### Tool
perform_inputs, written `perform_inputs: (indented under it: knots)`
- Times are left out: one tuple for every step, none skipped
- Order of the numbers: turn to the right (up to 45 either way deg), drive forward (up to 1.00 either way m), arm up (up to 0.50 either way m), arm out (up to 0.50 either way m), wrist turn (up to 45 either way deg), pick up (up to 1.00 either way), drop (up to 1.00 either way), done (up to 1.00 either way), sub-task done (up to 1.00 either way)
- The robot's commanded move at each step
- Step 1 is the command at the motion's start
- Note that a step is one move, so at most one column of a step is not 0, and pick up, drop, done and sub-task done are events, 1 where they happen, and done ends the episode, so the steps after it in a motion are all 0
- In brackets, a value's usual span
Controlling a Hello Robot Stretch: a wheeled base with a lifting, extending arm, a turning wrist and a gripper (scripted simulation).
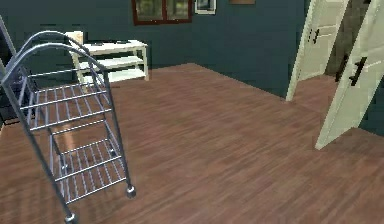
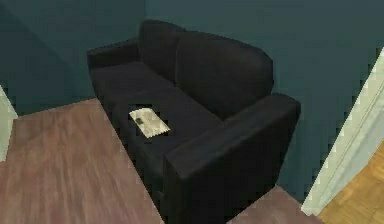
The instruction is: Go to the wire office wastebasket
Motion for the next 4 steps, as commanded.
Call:
perform_inputs:
  knots:
    - [0.0, 0.20, 0.00, 0.00, 0.0, 0.00, 0.00, 0.00, 0.00]
    - [27.0, 0.00, 0.00, 0.00, 0.0, 0.00, 0.00, 0.00, 0.00]
    - [0.0, 1.00, 0.00, 0.00, 0.0, 0.00, 0.00, 0.00, 0.00]
    - [3.0, 0.00, 0.00, 0.00, 0.0, 0.00, 0.00, 0.00, 0.00]
